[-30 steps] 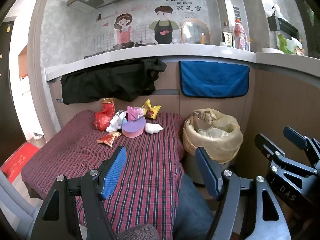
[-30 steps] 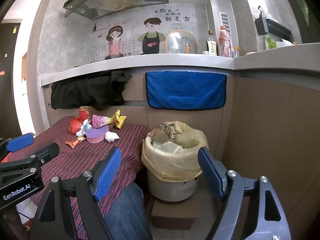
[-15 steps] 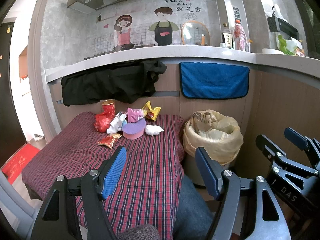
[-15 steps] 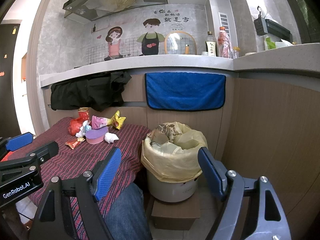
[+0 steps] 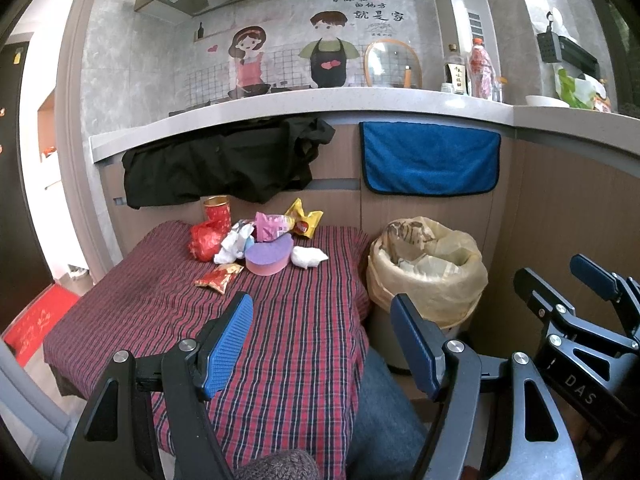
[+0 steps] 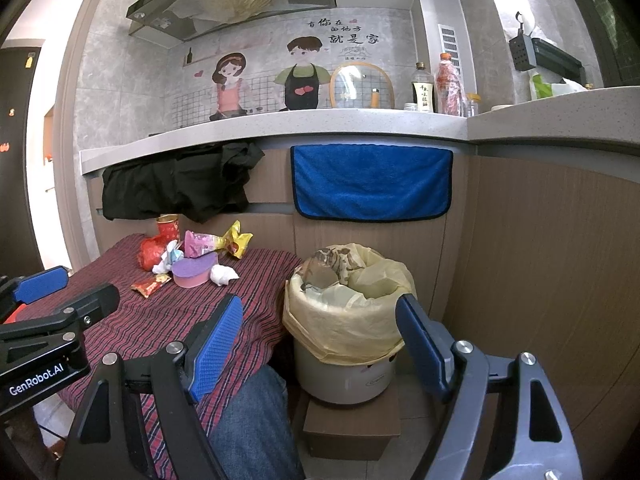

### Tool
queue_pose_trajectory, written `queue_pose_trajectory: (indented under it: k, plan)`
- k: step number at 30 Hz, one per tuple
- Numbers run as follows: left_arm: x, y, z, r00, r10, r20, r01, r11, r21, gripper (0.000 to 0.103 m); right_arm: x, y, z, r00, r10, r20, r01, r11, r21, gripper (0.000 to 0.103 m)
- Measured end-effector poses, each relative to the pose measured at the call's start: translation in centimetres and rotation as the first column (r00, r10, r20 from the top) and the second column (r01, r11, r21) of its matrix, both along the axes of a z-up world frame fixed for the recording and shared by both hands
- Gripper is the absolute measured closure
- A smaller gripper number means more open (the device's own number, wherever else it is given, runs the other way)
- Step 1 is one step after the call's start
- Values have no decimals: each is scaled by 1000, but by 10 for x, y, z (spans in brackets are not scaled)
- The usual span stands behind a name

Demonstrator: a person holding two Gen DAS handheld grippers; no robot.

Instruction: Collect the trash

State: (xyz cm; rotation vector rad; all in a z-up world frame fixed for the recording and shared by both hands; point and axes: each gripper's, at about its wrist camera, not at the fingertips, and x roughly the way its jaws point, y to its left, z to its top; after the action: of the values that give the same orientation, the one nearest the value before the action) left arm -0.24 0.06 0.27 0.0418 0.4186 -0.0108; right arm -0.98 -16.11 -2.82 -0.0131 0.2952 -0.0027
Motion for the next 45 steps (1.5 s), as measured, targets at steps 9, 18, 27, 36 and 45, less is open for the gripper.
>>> queue_pose_trajectory:
  k: [9,18,27,36,45]
  plan:
    - [0,2,-3,1000,1,-4,-1,1000,-2,32,1,1,0,1000,0,0,0,1000,-1,26]
    - [0,2,-3,1000,1,-5,-1,1000,-2,32,1,2,-1,1000,-2,0,2,1000,-2,26]
    - [0,4,-4,1000,2,-5,-2,1000,-4,32,1,2,-1,1000,4,-4,-4,1000,-2,26]
    - [0,5,-8,1000,3,-8,-3,1000,-5,32,2,1,-1,1000,4,-4,-4,1000,-1,26]
    - [1,5,-7,1000,2,-9,-3,1000,-6,32,2,1,-1,1000,5,-5,-5,1000,-2,26]
